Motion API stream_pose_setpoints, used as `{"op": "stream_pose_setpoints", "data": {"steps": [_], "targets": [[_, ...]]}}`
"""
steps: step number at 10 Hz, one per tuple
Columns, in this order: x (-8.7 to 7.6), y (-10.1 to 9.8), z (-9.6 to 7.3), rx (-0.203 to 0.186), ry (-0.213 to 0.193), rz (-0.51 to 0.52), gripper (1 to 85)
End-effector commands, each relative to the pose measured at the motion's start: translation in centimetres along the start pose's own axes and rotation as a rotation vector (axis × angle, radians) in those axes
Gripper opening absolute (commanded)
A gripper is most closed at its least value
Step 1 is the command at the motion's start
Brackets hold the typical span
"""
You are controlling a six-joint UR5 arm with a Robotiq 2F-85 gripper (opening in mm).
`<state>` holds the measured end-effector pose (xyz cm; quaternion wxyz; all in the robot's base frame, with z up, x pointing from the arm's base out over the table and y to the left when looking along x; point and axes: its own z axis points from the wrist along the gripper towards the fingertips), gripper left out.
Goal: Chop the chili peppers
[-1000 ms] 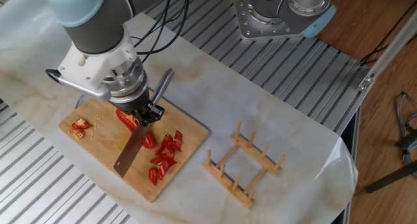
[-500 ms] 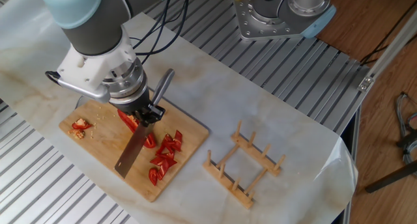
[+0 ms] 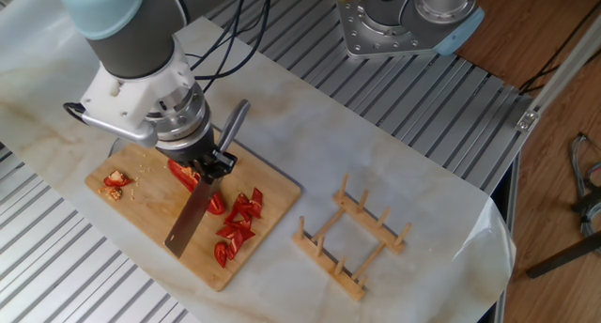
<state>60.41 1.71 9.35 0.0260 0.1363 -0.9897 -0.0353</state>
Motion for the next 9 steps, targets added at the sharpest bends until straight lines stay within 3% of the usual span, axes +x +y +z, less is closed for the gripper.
{"op": "stream_pose_setpoints", "data": {"steps": [1, 9], "targets": [[-0.7, 0.7, -0.4, -0.02, -0.014, 0.005, 1.3], [-2.1, 0.5, 0.2, -0.014, -0.019, 0.006, 1.3]]}}
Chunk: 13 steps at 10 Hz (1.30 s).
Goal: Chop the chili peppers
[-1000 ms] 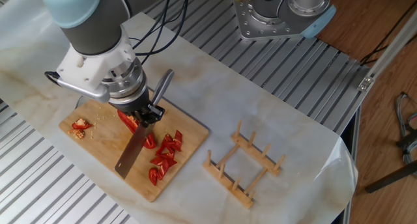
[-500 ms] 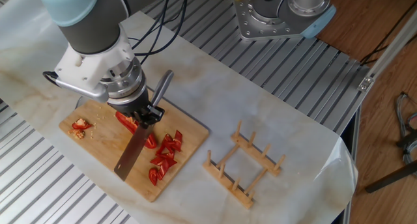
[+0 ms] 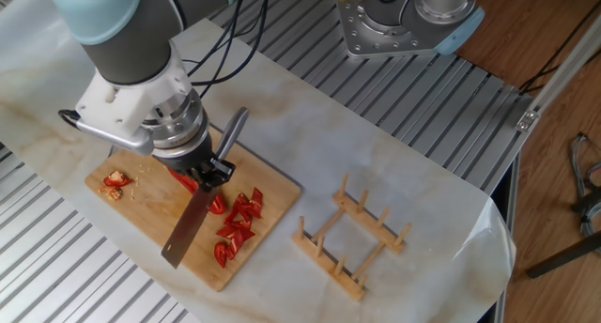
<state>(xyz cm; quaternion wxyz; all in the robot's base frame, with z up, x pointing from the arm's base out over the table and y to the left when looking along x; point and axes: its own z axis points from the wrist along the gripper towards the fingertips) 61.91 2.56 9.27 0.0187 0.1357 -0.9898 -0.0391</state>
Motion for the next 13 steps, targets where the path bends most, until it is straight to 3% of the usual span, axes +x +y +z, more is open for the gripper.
{"op": "stream_pose_setpoints", "data": {"steps": [1, 5, 11, 13], "targets": [[-0.5, 0.1, 0.3, -0.015, -0.003, 0.004, 1.3], [0.0, 0.2, 0.4, -0.02, 0.015, 0.006, 1.3], [1.2, -0.1, -0.1, -0.012, 0.015, 0.008, 1.3], [1.5, 0.1, -0.2, -0.027, 0.01, 0.012, 1.3]]}}
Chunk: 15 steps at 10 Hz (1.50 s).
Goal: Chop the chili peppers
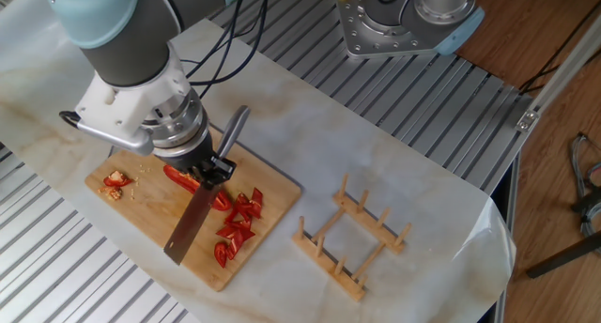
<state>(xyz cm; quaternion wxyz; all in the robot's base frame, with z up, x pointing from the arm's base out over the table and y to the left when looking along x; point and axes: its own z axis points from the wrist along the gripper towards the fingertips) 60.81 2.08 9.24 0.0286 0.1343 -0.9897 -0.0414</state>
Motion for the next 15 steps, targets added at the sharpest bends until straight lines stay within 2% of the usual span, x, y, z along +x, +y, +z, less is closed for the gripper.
{"op": "stream_pose_setpoints", "data": {"steps": [1, 4, 9, 11, 12, 13, 15], "targets": [[0.5, 0.4, -0.3, -0.028, -0.007, 0.009, 1.3], [0.7, 0.7, -0.1, -0.06, -0.017, 0.0, 1.3], [1.0, -0.2, 0.6, -0.05, -0.024, 0.016, 1.3], [0.7, 0.0, 1.0, -0.069, -0.039, 0.031, 1.3], [0.5, 0.0, 1.4, -0.064, -0.046, 0.034, 1.3], [0.4, -0.5, 1.6, -0.043, -0.048, 0.035, 1.3], [0.3, -0.8, 1.7, -0.036, -0.051, 0.042, 1.3]]}}
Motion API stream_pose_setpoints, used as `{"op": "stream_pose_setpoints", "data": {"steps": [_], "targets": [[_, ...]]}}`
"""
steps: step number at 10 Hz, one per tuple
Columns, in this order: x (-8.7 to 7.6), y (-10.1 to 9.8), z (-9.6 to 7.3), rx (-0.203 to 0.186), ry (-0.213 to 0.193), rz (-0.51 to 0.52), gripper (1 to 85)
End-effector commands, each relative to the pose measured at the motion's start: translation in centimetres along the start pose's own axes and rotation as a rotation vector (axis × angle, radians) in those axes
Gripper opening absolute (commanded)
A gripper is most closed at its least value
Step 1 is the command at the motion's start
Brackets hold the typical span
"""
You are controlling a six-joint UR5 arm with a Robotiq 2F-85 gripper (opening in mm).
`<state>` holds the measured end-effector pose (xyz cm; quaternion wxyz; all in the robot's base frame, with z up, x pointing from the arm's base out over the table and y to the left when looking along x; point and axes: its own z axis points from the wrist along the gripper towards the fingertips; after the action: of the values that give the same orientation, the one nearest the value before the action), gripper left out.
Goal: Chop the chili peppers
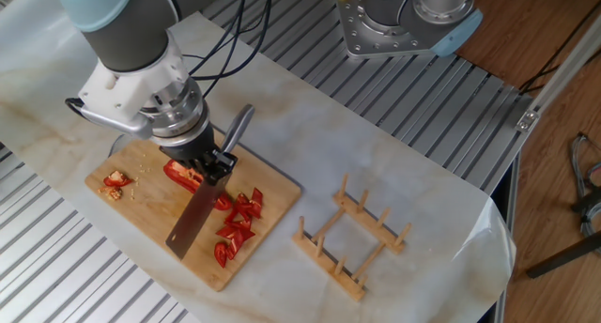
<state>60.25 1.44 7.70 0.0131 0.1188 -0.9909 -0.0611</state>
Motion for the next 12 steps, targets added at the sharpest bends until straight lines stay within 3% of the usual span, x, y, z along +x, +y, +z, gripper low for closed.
{"op": "stream_pose_setpoints", "data": {"steps": [1, 4, 6, 12], "targets": [[-0.49, -0.15, 0.26, -0.003, -0.018, 0.012, 1.3], [-1.13, 0.21, 0.49, -0.004, -0.038, 0.001, 1.3], [-1.29, -0.11, 0.63, 0.017, -0.043, -0.011, 1.3], [-1.07, -0.21, 0.93, -0.002, -0.043, -0.045, 1.3]]}}
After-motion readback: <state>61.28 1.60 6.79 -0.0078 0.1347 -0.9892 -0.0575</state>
